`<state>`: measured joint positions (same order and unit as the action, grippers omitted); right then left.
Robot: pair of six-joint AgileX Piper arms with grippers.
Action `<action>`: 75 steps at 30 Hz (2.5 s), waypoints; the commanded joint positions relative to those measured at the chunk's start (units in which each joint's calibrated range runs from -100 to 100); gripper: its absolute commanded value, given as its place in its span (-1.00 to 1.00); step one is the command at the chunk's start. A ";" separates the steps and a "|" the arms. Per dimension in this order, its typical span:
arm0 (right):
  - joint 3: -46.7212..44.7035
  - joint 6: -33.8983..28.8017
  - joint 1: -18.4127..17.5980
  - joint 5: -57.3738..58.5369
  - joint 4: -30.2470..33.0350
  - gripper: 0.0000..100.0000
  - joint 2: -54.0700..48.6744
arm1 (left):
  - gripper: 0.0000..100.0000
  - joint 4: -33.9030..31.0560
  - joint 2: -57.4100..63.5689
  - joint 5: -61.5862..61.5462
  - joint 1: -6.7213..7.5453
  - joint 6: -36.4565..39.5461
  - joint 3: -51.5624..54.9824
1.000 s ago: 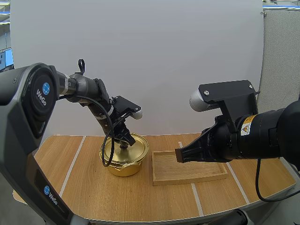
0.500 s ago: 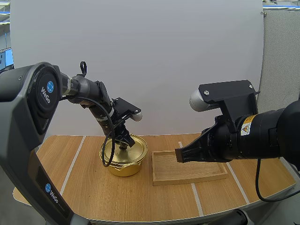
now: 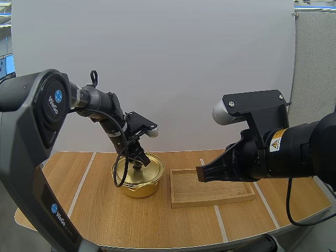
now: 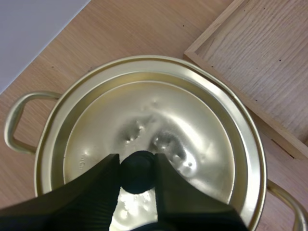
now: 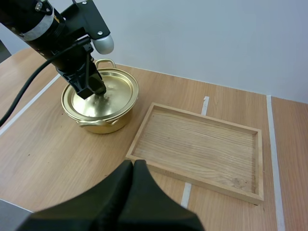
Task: Open the pot, put the pineapple inside, and close it
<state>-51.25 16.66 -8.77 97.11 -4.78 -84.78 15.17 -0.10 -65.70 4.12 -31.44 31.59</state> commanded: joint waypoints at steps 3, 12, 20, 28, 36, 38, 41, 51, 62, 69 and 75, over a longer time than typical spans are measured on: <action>0.01 0.52 0.21 -0.09 0.44 -1.00 -0.55 | -0.99 0.86 -0.61 -2.64 0.13 0.30 0.16; 0.01 0.52 0.21 -0.09 0.34 -1.00 -0.55 | 1.00 1.85 -0.28 -7.58 0.13 0.30 0.16; 0.01 0.52 0.21 -0.09 0.34 -1.00 -0.55 | 1.00 1.85 3.06 -8.52 0.13 0.00 0.16; 0.01 0.52 0.21 -0.09 0.34 -1.00 -0.55 | 1.00 0.00 14.33 -17.41 0.13 1.87 -4.78; 0.01 0.52 0.21 -0.09 0.34 -1.00 -0.55 | 1.00 -2.40 31.56 -23.25 0.13 3.97 -5.94; 0.01 0.52 0.21 -0.09 0.34 -1.00 -0.55 | 1.00 -2.95 35.96 -24.95 0.13 4.41 -5.94; 0.01 0.52 0.21 -0.09 0.34 -1.00 -0.55 | 1.00 -3.20 43.92 -27.32 0.13 6.11 -5.94; 0.01 0.52 0.21 -0.09 0.34 -1.00 -0.55 | 1.00 -3.32 64.94 -34.30 0.13 9.61 -5.94; 0.01 0.52 0.21 -0.09 0.34 -1.00 -0.55 | -0.98 -3.31 76.64 -34.30 0.13 19.76 -5.64; 0.01 0.52 0.21 -0.93 0.34 -1.00 -0.94 | -0.98 -2.67 87.23 -23.31 0.13 27.86 6.19; 0.01 0.16 1.39 -1.47 -0.09 -1.00 -0.94 | -0.98 -2.67 95.02 -12.62 0.13 33.20 16.06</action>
<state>-51.25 16.66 -8.77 97.29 -4.78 -85.06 11.88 83.63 -96.59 4.12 -7.56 33.57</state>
